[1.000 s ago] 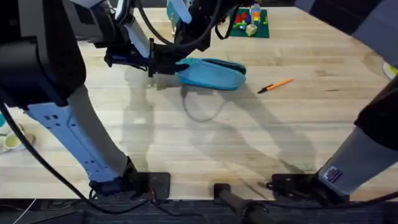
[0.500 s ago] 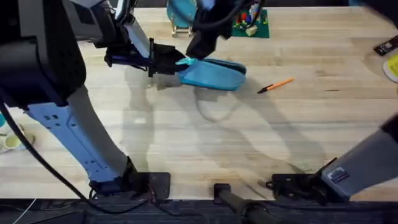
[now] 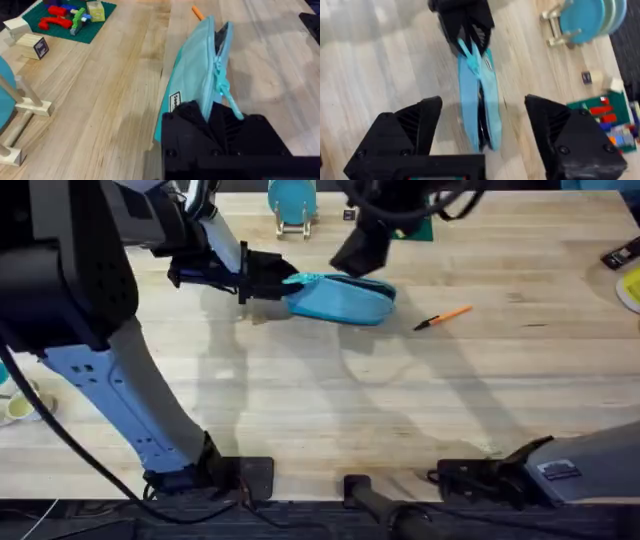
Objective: Unzip the bag, pick up the pens from the table one at a time and place them inside, then zip the bag closed.
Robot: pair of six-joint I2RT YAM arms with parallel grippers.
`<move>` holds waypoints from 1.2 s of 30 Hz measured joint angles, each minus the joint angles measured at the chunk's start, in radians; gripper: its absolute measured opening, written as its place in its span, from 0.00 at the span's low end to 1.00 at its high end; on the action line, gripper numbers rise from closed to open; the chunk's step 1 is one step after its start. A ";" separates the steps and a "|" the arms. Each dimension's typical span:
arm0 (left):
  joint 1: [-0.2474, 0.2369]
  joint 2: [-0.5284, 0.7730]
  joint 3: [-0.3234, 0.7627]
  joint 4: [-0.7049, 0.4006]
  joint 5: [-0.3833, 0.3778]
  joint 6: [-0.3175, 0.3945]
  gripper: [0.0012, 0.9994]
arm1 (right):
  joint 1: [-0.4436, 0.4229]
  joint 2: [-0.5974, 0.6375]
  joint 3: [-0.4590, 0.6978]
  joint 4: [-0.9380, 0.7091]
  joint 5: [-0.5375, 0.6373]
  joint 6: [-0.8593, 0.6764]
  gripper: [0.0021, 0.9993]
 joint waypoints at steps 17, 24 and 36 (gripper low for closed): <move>0.000 0.000 0.000 0.000 0.000 0.000 0.04 | -0.041 -0.093 -0.086 0.035 0.019 0.053 1.00; 0.000 0.000 0.000 0.000 0.000 0.000 0.04 | -0.021 -0.009 -0.087 0.038 0.019 0.056 1.00; 0.000 0.000 0.000 0.000 0.000 0.000 0.04 | 0.053 0.109 -0.094 0.116 0.019 -0.076 1.00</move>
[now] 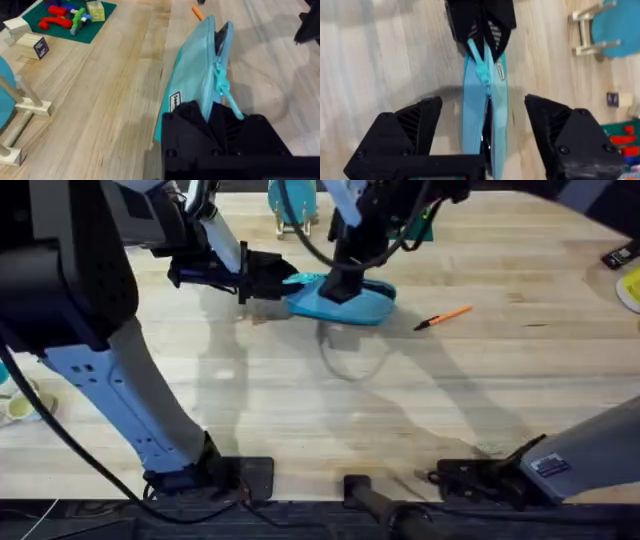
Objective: Unzip the bag, pick up the pens from the table one at a time and place them inside, then zip the bag closed.
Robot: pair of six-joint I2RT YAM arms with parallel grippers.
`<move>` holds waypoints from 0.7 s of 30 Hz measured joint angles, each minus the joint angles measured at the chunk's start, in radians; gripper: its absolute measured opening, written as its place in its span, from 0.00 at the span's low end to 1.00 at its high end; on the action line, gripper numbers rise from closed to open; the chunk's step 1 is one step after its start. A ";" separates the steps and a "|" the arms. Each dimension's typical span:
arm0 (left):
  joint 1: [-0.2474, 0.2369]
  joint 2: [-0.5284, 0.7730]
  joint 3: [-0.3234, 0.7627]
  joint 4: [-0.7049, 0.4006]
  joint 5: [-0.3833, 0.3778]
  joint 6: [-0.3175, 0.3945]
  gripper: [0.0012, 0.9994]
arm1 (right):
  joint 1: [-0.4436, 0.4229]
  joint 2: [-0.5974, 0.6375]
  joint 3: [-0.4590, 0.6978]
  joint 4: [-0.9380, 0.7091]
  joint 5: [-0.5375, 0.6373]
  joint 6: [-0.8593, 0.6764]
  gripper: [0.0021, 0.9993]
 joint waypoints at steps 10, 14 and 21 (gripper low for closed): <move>0.000 0.000 0.000 0.000 0.000 0.000 0.04 | 0.035 0.042 0.000 0.050 0.000 -0.044 0.98; 0.000 0.000 0.000 0.000 0.000 0.000 0.04 | 0.042 0.078 0.000 0.052 0.000 -0.071 0.95; 0.000 0.000 0.000 0.000 0.000 0.000 0.04 | 0.047 0.088 -0.002 0.065 0.000 -0.114 0.91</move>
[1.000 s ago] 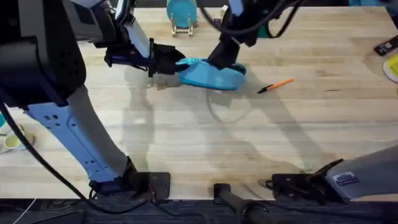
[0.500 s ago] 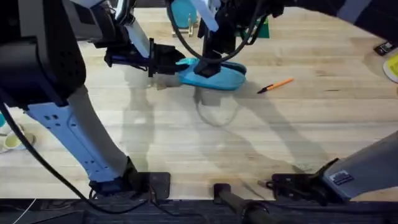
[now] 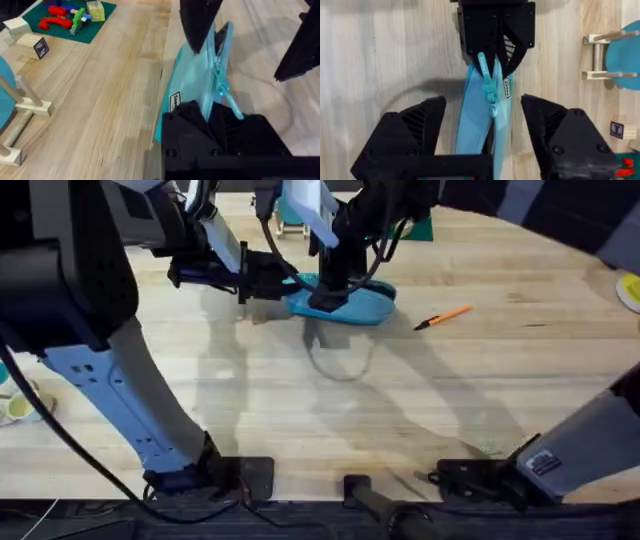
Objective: Unzip the bag, pick up the pens from the table one at a time and place them inside, then zip the bag closed.
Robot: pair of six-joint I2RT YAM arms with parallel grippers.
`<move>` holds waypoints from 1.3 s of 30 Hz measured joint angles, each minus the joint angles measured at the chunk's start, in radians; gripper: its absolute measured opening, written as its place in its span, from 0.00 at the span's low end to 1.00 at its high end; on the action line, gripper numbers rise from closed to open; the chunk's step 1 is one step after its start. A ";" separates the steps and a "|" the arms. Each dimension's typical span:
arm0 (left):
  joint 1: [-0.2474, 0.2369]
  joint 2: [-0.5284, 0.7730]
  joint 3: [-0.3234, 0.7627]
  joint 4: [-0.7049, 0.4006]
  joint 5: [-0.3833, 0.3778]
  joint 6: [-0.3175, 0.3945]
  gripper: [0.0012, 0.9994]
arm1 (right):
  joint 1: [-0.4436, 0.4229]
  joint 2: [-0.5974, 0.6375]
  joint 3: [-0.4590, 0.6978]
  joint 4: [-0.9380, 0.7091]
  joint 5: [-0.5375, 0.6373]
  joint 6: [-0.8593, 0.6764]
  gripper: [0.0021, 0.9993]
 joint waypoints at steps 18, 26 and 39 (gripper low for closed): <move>0.000 0.000 0.000 0.000 0.000 0.000 0.04 | 0.001 0.057 -0.001 0.022 0.000 -0.010 0.78; 0.000 0.000 0.000 0.000 0.000 0.000 0.04 | 0.001 0.057 -0.001 0.036 0.000 -0.010 0.65; -0.002 0.000 0.000 -0.002 -0.007 0.000 0.04 | 0.001 0.057 -0.001 0.049 0.003 -0.017 0.04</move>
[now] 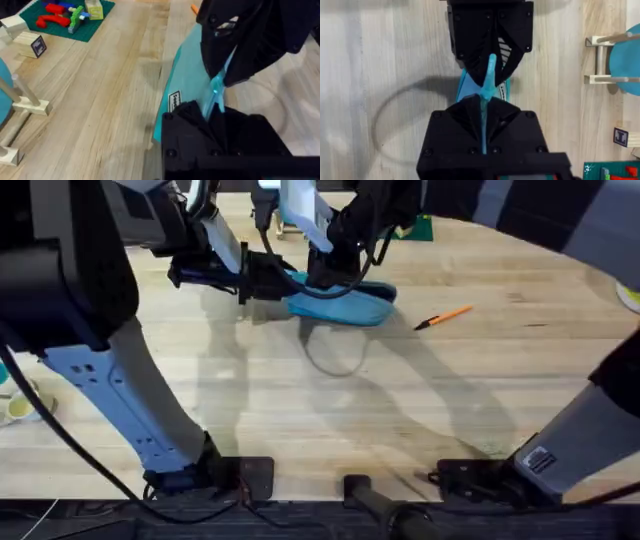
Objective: Unzip the bag, pick up the pens from the table one at a time and place them inside, then zip the bag closed.
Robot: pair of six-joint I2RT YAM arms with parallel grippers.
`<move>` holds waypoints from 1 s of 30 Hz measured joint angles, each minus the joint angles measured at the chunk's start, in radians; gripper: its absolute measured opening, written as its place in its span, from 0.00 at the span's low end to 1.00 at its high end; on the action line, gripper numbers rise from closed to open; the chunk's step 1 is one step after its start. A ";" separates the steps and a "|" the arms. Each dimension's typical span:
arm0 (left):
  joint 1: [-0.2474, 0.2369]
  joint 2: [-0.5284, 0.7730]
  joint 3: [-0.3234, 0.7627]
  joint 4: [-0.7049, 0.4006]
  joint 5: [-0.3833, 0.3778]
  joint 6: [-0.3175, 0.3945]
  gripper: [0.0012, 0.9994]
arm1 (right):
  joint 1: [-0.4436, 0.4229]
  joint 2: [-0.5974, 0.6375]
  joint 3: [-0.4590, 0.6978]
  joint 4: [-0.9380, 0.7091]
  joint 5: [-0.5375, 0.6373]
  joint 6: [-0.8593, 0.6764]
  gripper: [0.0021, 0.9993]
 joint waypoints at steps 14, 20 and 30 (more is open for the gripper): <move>0.000 0.000 0.000 0.001 0.000 0.000 0.04 | 0.000 0.000 0.000 0.001 0.000 0.000 0.03; 0.000 0.000 0.000 0.001 0.000 0.000 0.04 | 0.000 0.000 0.000 0.002 0.000 0.012 0.03; 0.000 0.000 0.000 0.005 0.000 0.000 0.04 | 0.021 0.000 0.000 0.060 0.008 0.070 0.03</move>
